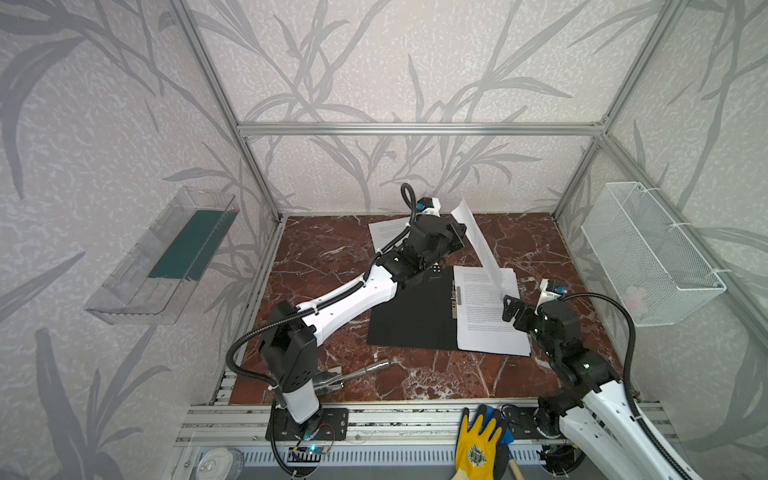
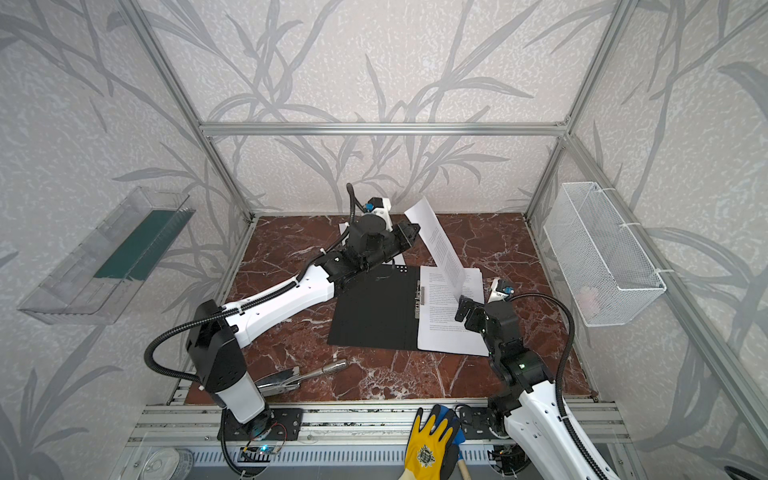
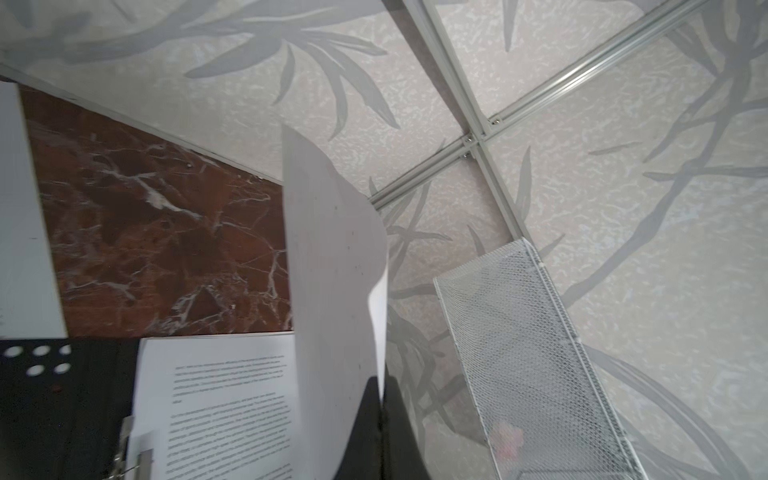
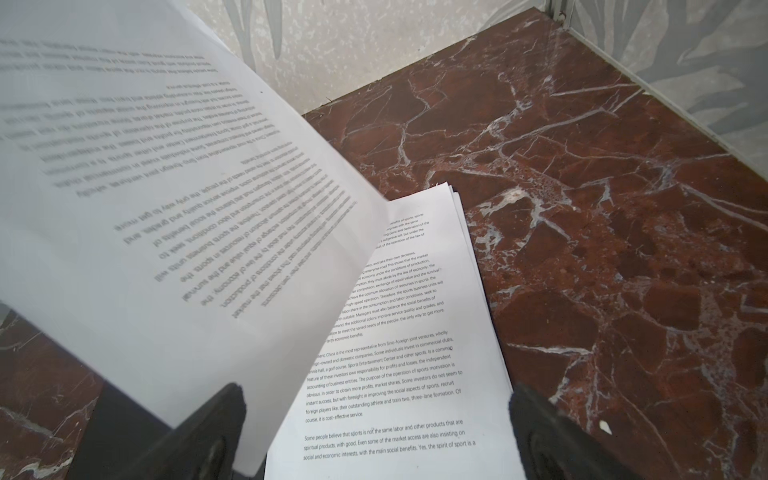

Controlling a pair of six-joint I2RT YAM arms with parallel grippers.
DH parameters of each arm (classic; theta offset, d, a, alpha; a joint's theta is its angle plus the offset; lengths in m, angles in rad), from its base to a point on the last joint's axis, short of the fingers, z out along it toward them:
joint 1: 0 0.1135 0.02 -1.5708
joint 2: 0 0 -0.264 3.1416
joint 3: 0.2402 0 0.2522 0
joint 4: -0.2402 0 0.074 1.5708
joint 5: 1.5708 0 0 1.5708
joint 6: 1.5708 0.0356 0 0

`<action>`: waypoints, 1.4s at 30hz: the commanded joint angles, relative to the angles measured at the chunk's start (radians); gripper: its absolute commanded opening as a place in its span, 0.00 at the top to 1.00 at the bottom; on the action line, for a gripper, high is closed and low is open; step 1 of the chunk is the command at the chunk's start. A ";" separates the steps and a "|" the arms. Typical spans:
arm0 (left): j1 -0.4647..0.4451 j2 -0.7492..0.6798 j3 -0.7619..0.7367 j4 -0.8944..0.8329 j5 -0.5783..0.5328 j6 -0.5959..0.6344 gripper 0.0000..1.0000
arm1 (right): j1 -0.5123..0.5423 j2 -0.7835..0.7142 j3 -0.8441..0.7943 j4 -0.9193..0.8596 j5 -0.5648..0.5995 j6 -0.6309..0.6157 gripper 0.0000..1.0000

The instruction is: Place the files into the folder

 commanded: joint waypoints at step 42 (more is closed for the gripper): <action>-0.022 -0.206 -0.902 0.492 -0.250 -0.376 1.00 | 0.559 0.623 -0.197 0.943 0.018 0.760 0.02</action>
